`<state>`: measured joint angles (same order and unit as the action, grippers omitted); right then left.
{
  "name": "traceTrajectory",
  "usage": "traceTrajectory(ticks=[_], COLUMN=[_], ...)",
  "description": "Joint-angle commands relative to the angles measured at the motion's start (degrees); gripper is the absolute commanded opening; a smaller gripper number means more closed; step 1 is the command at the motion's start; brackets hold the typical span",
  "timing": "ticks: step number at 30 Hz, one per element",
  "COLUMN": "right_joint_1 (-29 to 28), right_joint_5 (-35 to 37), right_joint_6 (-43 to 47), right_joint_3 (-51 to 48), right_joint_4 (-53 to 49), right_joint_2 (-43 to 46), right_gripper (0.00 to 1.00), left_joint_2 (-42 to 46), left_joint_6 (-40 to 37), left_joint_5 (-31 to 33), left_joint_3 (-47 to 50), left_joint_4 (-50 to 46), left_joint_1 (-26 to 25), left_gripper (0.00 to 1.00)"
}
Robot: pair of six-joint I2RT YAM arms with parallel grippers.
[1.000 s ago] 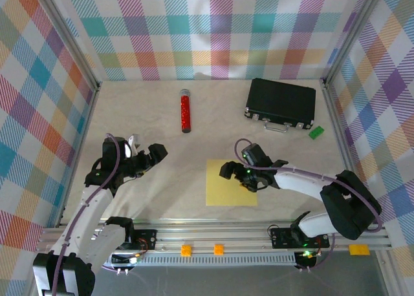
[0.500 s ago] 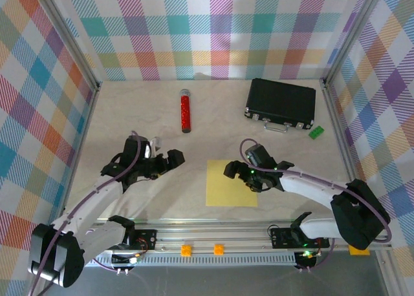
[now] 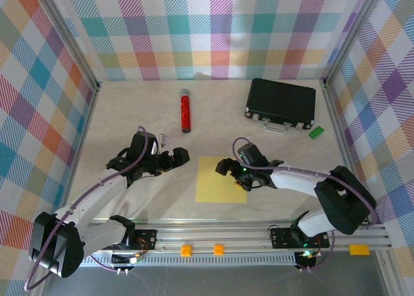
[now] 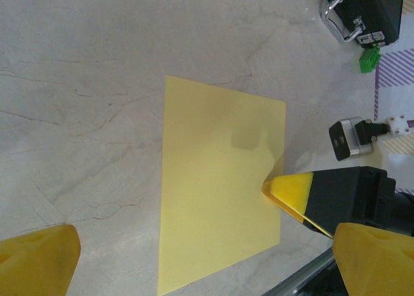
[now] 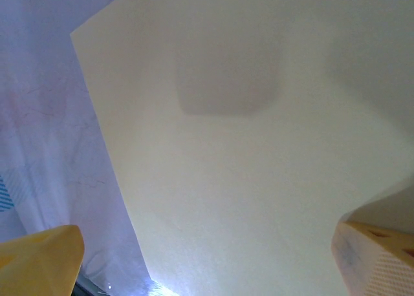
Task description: Fold a paper plane with a square sheet of paper (pick it up from the middle)
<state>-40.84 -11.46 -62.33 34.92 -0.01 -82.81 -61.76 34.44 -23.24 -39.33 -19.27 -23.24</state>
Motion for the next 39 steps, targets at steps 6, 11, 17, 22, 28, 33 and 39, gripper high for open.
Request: traceTrajectory(ticks=[6, 11, 17, 22, 28, 33, 39], right_joint_1=[-0.9, 8.0, 22.5, 23.1, 24.4, 27.6, 29.9], right_joint_5=[11.5, 16.8, 8.1, 2.5, 3.3, 5.2, 1.9], right_joint_6=[-3.9, 0.2, 1.5, -0.6, 6.4, 4.8, 2.5], right_joint_3=[0.3, 1.2, 6.8, 0.5, -0.8, -3.0, -6.3], right_joint_4=[-1.5, -7.1, -16.0, -10.6, -17.6, -22.0, -17.5], right_joint_2=[6.5, 18.3, 16.2, 18.8, 23.9, 28.6, 34.0], right_gripper=[0.99, 0.99, 0.99, 0.99, 0.99, 0.99, 0.99], left_joint_2=[-4.4, -11.4, -24.2, -36.9, -45.5, -49.3, -53.4], left_joint_6=[-2.4, -1.0, 3.4, 5.9, 1.9, 0.0, 2.3], left_joint_5=[1.4, 11.5, 22.5, 29.7, 29.3, 28.0, 29.4], left_joint_3=[-5.0, -10.4, -22.0, -35.1, -40.8, -43.2, -46.8], left_joint_4=[-1.8, -5.9, -13.0, -26.0, -28.9, -29.2, -32.7], left_joint_1=[-3.9, -11.3, -21.6, -28.5, -31.5, -31.5, -31.9], left_gripper=[1.0, 1.0, 1.0, 1.0, 1.0, 1.0, 1.0])
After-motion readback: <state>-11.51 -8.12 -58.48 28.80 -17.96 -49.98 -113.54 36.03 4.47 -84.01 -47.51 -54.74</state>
